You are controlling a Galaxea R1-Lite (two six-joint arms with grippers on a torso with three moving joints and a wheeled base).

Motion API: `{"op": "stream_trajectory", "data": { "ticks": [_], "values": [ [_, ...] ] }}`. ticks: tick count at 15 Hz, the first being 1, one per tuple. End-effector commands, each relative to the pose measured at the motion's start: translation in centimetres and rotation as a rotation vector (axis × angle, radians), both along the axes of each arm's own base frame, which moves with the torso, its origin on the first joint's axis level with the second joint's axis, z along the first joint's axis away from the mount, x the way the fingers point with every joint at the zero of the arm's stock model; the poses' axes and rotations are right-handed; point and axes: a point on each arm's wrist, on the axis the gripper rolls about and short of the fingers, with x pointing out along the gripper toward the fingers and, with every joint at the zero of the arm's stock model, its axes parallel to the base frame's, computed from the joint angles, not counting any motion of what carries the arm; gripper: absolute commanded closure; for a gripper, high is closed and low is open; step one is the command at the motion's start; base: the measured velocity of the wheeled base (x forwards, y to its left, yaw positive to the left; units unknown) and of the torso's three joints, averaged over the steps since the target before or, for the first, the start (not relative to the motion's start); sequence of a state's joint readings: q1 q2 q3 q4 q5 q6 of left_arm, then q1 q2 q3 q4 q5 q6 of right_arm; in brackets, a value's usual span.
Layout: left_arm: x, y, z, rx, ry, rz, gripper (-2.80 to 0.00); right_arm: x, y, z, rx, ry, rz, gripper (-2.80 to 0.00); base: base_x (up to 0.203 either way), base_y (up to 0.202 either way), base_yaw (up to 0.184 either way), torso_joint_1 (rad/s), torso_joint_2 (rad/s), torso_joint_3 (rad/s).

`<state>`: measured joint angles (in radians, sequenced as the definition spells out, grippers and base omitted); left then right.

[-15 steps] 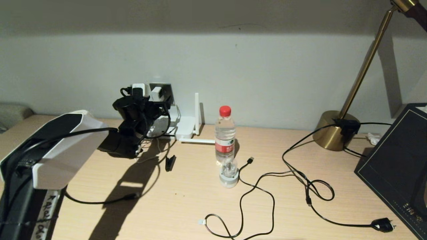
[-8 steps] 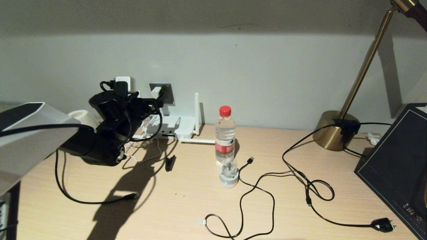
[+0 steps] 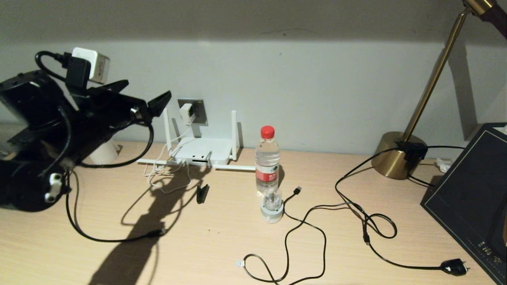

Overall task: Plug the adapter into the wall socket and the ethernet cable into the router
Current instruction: Pick up cable

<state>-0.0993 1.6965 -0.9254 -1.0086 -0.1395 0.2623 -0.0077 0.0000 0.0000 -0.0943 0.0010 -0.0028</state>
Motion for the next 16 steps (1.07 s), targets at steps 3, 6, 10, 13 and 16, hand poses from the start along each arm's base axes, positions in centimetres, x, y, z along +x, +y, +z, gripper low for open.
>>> {"op": "stream_trajectory", "data": {
  "ticks": [3,6,10,13,16],
  "values": [
    [-7.7,3.5,-6.4,0.383,0.276,-0.097,-2.8,0.3,0.0,-1.0,0.0,0.036,0.0,0.0,0.0,0.0,0.0,0.0,0.0,0.0],
    [-10.7,3.4,-11.9,0.494,0.514,-0.247,-2.8,0.3,0.0,-1.0,0.0,0.037,0.001,0.0,0.0,0.0,0.0,0.0,0.0,0.0],
    [-11.6,2.6,-14.1,0.521,0.789,-0.418,-2.8,0.3,0.0,-1.0,0.0,0.036,0.0,0.0,0.0,0.0,0.0,0.0,0.0,0.0],
    [-9.3,3.2,-12.4,0.646,0.867,-0.508,-2.8,0.3,0.0,-1.0,0.0,0.036,0.0,0.0,0.0,0.0,0.0,0.0,0.0,0.0],
    [-6.9,4.7,-9.9,0.779,0.945,-0.592,-2.8,0.3,0.0,-1.0,0.0,0.036,0.001,0.0,0.0,0.0,0.0,0.0,0.0,0.0]
  ]
}}
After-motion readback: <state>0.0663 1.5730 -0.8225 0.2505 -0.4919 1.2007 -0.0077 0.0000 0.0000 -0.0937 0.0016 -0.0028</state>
